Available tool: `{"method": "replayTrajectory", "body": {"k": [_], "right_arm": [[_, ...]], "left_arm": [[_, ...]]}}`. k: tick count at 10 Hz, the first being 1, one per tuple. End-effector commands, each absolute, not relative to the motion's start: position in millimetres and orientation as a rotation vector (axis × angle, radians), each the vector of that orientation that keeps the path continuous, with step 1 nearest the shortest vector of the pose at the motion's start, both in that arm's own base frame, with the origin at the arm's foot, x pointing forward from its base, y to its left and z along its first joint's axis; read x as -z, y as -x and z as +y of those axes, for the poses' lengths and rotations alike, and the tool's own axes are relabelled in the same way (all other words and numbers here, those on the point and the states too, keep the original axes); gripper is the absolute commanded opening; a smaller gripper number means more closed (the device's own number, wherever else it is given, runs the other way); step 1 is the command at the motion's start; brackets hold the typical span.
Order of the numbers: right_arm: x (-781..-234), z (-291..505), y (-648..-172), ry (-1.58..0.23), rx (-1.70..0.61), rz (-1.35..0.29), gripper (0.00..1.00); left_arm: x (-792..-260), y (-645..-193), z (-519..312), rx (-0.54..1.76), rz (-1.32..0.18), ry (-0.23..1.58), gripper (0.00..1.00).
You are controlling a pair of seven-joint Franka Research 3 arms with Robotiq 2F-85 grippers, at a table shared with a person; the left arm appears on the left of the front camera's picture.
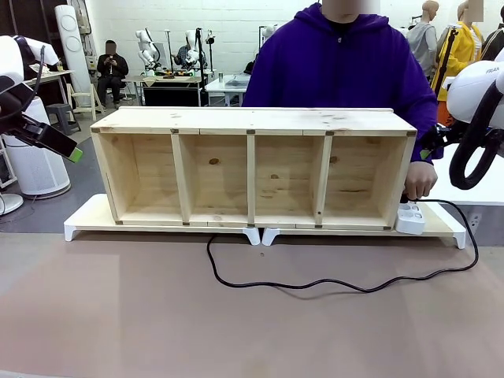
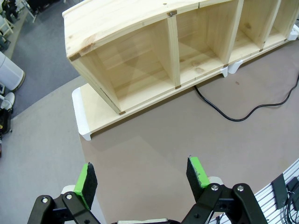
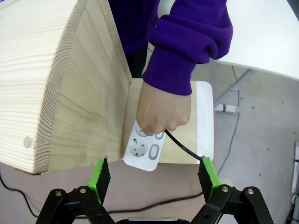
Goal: Perform cable management.
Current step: Release the Power Cable when the human grasps it.
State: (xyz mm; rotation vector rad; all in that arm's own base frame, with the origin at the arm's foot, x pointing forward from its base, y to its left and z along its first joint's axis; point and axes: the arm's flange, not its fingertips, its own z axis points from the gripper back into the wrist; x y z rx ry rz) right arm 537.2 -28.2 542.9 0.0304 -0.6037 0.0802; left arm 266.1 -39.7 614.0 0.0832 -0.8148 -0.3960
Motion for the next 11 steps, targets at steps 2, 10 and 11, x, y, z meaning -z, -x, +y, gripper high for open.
{"method": "replayTrajectory", "body": {"k": [2,10,11], "right_arm": [[-541.7,-29.2,-537.1,-0.031,-0.078,-0.599,0.97],[-541.7,-29.2,-537.1,-0.031,-0.078,-0.599,0.97],[-541.7,-29.2,-537.1,-0.031,-0.078,-0.599,0.97]], "left_arm": [[-614.0,-268.3,-40.5,0.393,-0.824,-0.084,1.0],[-614.0,-268.3,-40.5,0.393,-0.824,-0.084,1.0],[-614.0,-268.3,-40.5,0.393,-0.824,-0.084,1.0]]}}
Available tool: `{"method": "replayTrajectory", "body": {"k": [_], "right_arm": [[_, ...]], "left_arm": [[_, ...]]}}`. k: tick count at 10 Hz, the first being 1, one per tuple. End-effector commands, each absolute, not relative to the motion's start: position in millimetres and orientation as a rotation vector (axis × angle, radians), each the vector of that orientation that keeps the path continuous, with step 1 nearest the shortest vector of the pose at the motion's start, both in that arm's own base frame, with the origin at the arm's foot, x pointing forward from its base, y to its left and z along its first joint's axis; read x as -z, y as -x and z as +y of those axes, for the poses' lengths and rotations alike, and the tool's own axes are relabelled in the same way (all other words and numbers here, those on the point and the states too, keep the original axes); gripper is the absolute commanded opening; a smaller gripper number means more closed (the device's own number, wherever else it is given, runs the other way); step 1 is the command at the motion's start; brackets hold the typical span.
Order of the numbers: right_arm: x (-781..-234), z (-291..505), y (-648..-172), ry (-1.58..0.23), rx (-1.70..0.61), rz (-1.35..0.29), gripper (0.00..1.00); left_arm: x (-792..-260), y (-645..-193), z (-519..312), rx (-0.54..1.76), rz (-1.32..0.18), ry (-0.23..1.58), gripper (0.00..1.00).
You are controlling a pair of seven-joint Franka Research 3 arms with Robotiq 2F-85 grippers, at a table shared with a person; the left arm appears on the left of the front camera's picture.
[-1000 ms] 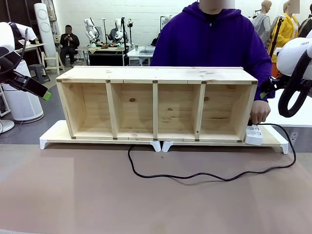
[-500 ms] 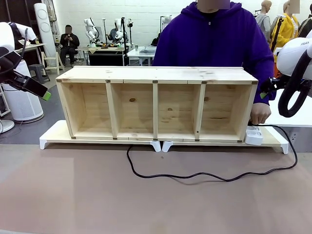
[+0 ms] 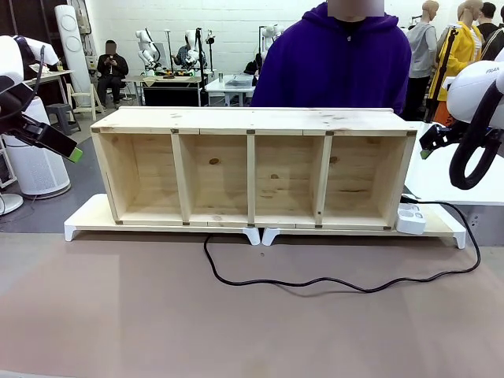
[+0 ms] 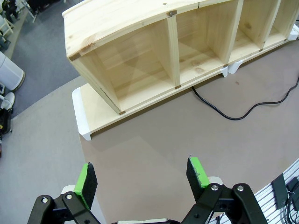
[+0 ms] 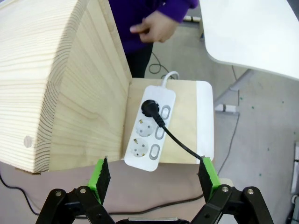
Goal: Perform cable management.
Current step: Release the Power Cable when the human grasps it.
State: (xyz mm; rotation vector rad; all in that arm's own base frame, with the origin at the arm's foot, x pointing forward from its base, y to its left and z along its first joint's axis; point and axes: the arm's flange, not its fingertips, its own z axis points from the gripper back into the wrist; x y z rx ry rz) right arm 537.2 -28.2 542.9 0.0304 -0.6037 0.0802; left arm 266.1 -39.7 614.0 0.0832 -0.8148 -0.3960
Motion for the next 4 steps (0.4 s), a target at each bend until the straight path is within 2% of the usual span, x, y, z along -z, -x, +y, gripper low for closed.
{"method": "replayTrajectory", "body": {"k": [1,4], "right_arm": [[-541.7,-29.2,-537.1,-0.031,-0.078,-0.599,0.97],[-541.7,-29.2,-537.1,-0.031,-0.078,-0.599,0.97]], "left_arm": [[-614.0,-268.3,-40.5,0.393,-0.824,-0.084,1.0],[-614.0,-268.3,-40.5,0.393,-0.824,-0.084,1.0]]}}
